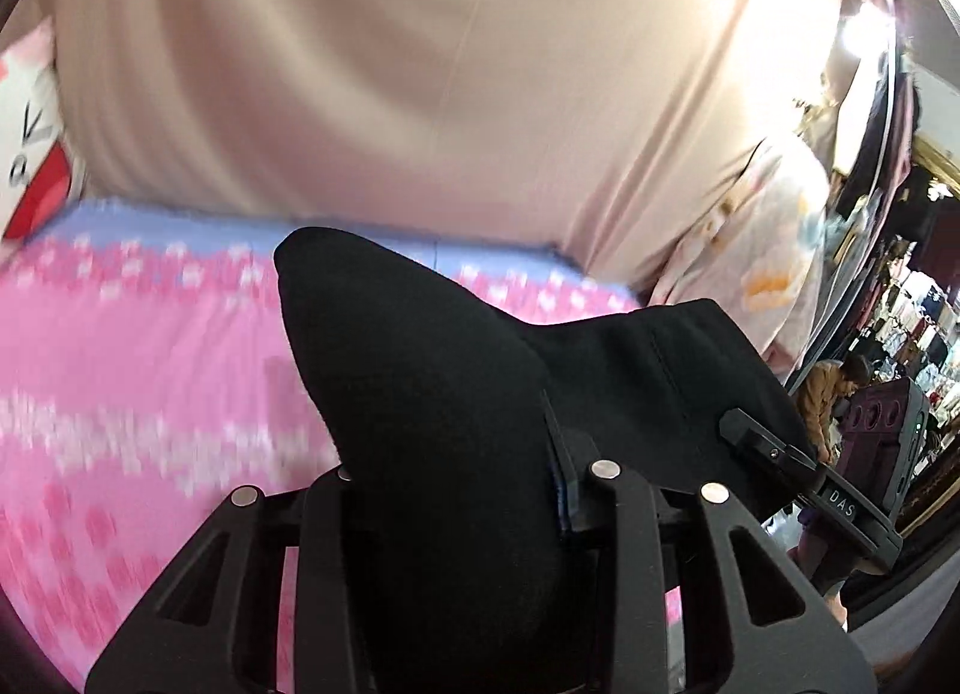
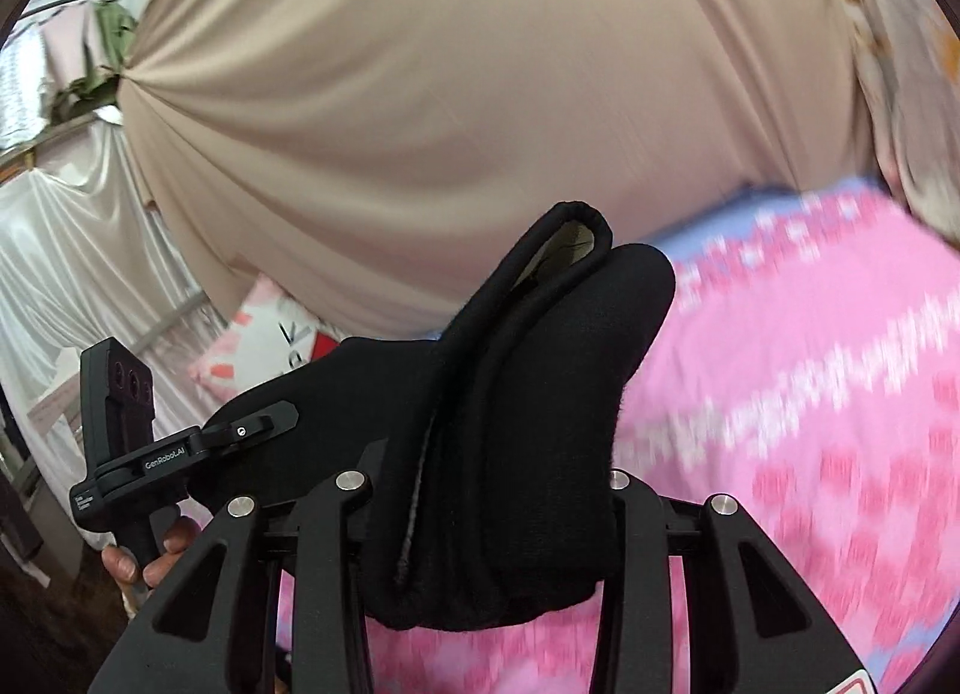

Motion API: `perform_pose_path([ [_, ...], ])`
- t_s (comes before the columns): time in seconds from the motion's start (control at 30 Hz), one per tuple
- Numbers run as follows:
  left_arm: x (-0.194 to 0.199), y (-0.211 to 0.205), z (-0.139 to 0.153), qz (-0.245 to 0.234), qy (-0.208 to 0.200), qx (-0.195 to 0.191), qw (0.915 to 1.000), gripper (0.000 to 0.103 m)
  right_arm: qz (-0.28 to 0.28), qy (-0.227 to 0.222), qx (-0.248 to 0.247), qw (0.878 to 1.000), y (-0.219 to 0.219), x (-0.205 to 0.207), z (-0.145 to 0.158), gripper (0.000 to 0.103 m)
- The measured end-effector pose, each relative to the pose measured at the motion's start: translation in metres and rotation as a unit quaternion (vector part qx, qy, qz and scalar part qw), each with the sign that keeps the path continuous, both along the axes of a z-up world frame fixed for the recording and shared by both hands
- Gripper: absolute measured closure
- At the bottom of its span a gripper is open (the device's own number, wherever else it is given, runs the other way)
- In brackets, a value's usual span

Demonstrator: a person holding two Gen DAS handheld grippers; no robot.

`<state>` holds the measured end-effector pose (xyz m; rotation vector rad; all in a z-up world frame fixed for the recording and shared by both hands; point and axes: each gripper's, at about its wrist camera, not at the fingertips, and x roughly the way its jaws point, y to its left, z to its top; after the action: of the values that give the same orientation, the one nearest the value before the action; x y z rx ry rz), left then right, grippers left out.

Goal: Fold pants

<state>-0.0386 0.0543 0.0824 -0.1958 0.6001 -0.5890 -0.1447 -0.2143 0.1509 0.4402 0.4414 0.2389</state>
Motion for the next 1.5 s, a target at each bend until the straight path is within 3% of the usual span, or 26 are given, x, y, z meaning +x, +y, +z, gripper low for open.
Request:
perform_pose_path([
  [0.17,0.039,-0.01,0.034,0.009,-0.055,0.005,0.9984,0.07,0.001,-0.067,-0.045,0.997,-0.01,0.052,0.038,0.068],
  [0.27,0.087,-0.022,0.043,0.017,-0.082,0.011,0.9964,0.069,0.007,-0.062,-0.029,0.998,-0.028,0.111,0.04,0.067],
  [0.37,0.14,-0.032,0.032,0.028,-0.088,0.017,0.9956,0.068,0.015,-0.043,-0.003,0.999,-0.051,0.179,0.018,0.067],
  [0.53,0.239,-0.052,-0.038,0.041,-0.044,0.043,0.9973,0.066,0.019,0.037,0.041,0.998,-0.084,0.284,-0.075,0.066],
  [0.67,0.318,-0.076,-0.139,0.035,0.03,0.109,0.9929,0.061,-0.026,0.185,0.053,0.981,-0.104,0.342,-0.183,0.06],
  [0.7,0.334,-0.079,-0.169,0.047,0.06,0.14,0.9872,0.05,-0.023,0.209,0.081,0.974,-0.111,0.343,-0.194,0.052],
  [0.73,0.333,-0.075,-0.177,0.06,0.056,0.14,0.9867,0.038,-0.012,0.212,0.101,0.972,-0.116,0.341,-0.19,0.051],
  [0.77,0.33,-0.069,-0.177,0.062,0.058,0.129,0.988,0.035,-0.016,0.217,0.092,0.972,-0.122,0.334,-0.181,0.051],
  [0.8,0.324,-0.058,-0.17,0.061,0.066,0.123,0.9883,0.032,-0.037,0.221,0.063,0.973,-0.128,0.322,-0.17,0.048],
  [0.83,0.32,-0.051,-0.165,0.074,0.068,0.134,0.9858,0.017,-0.066,0.219,0.032,0.973,-0.134,0.308,-0.159,0.046],
  [0.87,0.311,-0.038,-0.157,0.109,0.063,0.155,0.9799,0.012,-0.117,0.205,-0.009,0.972,-0.14,0.289,-0.144,0.045],
  [0.9,0.307,-0.032,-0.153,0.124,0.06,0.166,0.9764,0.012,-0.144,0.19,-0.039,0.97,-0.14,0.279,-0.132,0.044],
  [0.93,0.299,-0.021,-0.144,0.151,0.064,0.189,0.9682,0.013,-0.161,0.169,-0.071,0.97,-0.138,0.269,-0.117,0.051],
  [0.97,0.293,-0.015,-0.137,0.172,0.063,0.201,0.9622,0.013,-0.152,0.152,-0.084,0.973,-0.132,0.264,-0.104,0.055],
  [1.0,0.29,-0.01,-0.13,0.192,0.06,0.212,0.9563,0.013,-0.121,0.142,-0.083,0.979,-0.119,0.267,-0.091,0.072],
  [1.03,0.288,-0.01,-0.121,0.201,0.057,0.213,0.9543,0.013,-0.095,0.138,-0.083,0.982,-0.106,0.274,-0.085,0.075],
  [1.1,0.288,-0.025,-0.106,0.173,0.048,0.194,0.9644,0.013,-0.043,0.13,-0.094,0.986,-0.074,0.295,-0.082,0.075],
  [1.13,0.29,-0.037,-0.102,0.168,0.043,0.194,0.9655,0.012,-0.028,0.133,-0.107,0.985,-0.059,0.309,-0.086,0.075],
  [1.23,0.308,-0.08,-0.118,0.158,0.042,0.222,0.9611,0.009,0.0,0.179,-0.154,0.972,-0.031,0.354,-0.126,0.077],
  [1.27,0.315,-0.092,-0.131,0.155,0.043,0.24,0.9571,0.009,-0.01,0.206,-0.171,0.964,-0.034,0.368,-0.145,0.08],
  [1.3,0.324,-0.103,-0.147,0.159,0.049,0.27,0.9485,0.009,-0.013,0.198,-0.158,0.967,-0.043,0.375,-0.163,0.086],
  [1.33,0.332,-0.109,-0.165,0.164,0.06,0.294,0.9396,0.007,-0.018,0.179,-0.139,0.974,-0.05,0.372,-0.163,0.095],
  [1.37,0.333,-0.109,-0.174,0.167,0.052,0.288,0.9416,0.007,-0.029,0.2,-0.109,0.973,-0.056,0.37,-0.159,0.098],
  [1.4,0.329,-0.107,-0.172,0.18,0.037,0.279,0.9426,0.005,-0.038,0.206,-0.087,0.974,-0.057,0.366,-0.15,0.097],
  [1.43,0.326,-0.109,-0.17,0.181,0.031,0.282,0.9418,0.005,-0.037,0.2,-0.082,0.976,-0.054,0.359,-0.142,0.088],
  [1.5,0.325,-0.111,-0.168,0.176,0.028,0.291,0.9398,0.005,-0.033,0.167,-0.127,0.977,-0.04,0.35,-0.127,0.087],
])
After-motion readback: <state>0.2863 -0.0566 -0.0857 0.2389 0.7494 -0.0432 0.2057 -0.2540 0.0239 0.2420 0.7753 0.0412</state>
